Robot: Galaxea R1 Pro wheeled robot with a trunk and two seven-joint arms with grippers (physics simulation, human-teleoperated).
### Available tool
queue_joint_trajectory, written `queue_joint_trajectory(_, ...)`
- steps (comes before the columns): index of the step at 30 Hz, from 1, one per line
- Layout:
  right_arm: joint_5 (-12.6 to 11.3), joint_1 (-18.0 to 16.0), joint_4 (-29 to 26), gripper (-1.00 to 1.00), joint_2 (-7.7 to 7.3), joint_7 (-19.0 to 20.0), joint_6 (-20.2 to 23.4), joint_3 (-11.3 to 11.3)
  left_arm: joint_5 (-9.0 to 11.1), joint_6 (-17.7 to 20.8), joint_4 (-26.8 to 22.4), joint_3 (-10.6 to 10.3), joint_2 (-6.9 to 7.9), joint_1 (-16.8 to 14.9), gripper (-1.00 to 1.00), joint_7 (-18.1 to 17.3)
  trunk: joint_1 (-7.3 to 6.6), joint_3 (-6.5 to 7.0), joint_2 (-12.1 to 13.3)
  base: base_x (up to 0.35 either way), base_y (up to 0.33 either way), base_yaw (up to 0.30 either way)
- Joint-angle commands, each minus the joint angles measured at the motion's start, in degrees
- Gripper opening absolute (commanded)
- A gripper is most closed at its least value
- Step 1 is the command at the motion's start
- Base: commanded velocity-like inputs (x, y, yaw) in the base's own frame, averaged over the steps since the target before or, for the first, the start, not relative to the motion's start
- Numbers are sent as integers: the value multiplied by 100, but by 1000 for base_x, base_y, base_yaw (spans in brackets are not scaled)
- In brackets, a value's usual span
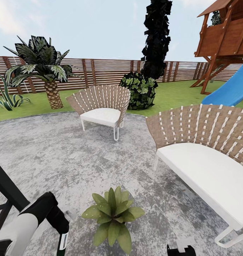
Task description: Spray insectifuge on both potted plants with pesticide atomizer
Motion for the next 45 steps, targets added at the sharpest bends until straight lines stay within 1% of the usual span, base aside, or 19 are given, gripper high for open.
queue_joint_trajectory(1, 48, -3, 6, 100, -2, -58, 4, 44, -45, 51, -7, 42, -12, -4, -100, -31, -1, -6, -2, 0, 0, 0)
queue_joint_trajectory(7, 52, -3, 7, 100, -8, -61, 4, 44, -50, 33, 12, 23, 27, 49, -100, 7, -1, -6, -2, 0, -6, 0)
queue_joint_trajectory(12, 52, -3, 7, 100, -15, -61, 3, 44, -42, 27, -1, 76, 95, 127, -100, 176, -1, -6, -2, 0, -4, 0)
queue_joint_trajectory(14, 52, -3, 7, 100, -16, -61, 3, 44, -32, 27, -5, 62, 81, 130, -100, 173, -1, -6, -2, 0, 0, 0)
queue_joint_trajectory(16, 53, -3, 7, 100, -18, -61, 3, 44, -29, 32, -6, 63, 16, 122, -100, 168, -1, -6, -2, 0, 0, 0)
queue_joint_trajectory(17, 53, -4, 7, 100, -19, -61, 3, 44, -42, 40, -9, 48, -276, 100, -100, 169, -1, -6, -2, 0, 0, 0)
queue_joint_trajectory(19, 53, -4, 7, 100, -16, -61, 3, 44, -48, 40, -13, 41, -339, 87, -100, 166, -1, -6, -2, 0, 0, 0)
queue_joint_trajectory(21, 53, -3, 7, 100, -14, -61, 3, 44, -52, 37, -15, 35, -313, 93, -100, 171, -1, -6, -2, 0, 0, 0)
queue_joint_trajectory(25, 51, -3, 7, 100, -13, -61, 3, 44, -39, 27, -8, 28, -21, 114, -100, 175, -1, -6, -2, 0, -1, 4)
queue_joint_trajectory(27, 50, -3, 7, 100, -13, -61, 3, 44, -35, 27, -7, 29, 34, 116, -100, 173, -1, -6, -2, -13, -89, 112)
queue_joint_trajectory(35, 52, -3, 7, 100, -16, -61, 3, 46, -32, 55, -21, 44, -28, 51, -100, 115, -1, -6, -2, -154, -213, 161)
queue_joint_trajectory(36, 52, -3, 9, 100, -18, -61, 3, 48, -34, 60, -37, 42, -40, 18, -100, 41, -1, -6, -2, -242, -171, 17)
queue_joint_trajectory(37, 54, -3, 12, 100, -20, -61, 3, 50, -53, 69, -92, 17, -57, -90, -100, -171, -1, -6, -2, -136, -93, 9)
queue_joint_trajectory(39, 56, -3, 11, 100, -30, -61, 3, 47, -241, 100, -182, -215, -69, -347, -100, -806, -1, -6, -2, -57, -39, 4)
queue_joint_trajectory(40, 55, -3, 11, 100, -40, -61, 3, 47, -365, 111, -211, -369, -75, -456, -100, -1147, -1, -6, -2, -28, -20, 2)
queue_joint_trajectory(41, 54, -3, 11, 100, -50, -61, 3, 49, -631, 128, -314, -729, -89, -654, -100, -1892, -1, -6, -2, -12, -8, 1)
queue_joint_trajectory(42, 53, -3, 9, 100, -58, -61, 3, 48, -811, 137, -542, -983, -91, -820, -100, -2341, -1, -6, -2, -5, -3, 0)
queue_joint_trajectory(44, 53, -3, 8, 100, -63, -61, 3, 46, -904, 143, -895, -1118, -92, -932, -100, -2341, -1, -6, -2, -2, -2, 0)
queue_joint_trajectory(45, 53, -3, 8, 100, -64, -61, 3, 45, -934, 153, -1021, -1141, -94, -958, -100, -2341, -1, -6, -2, -1, -1, 0)
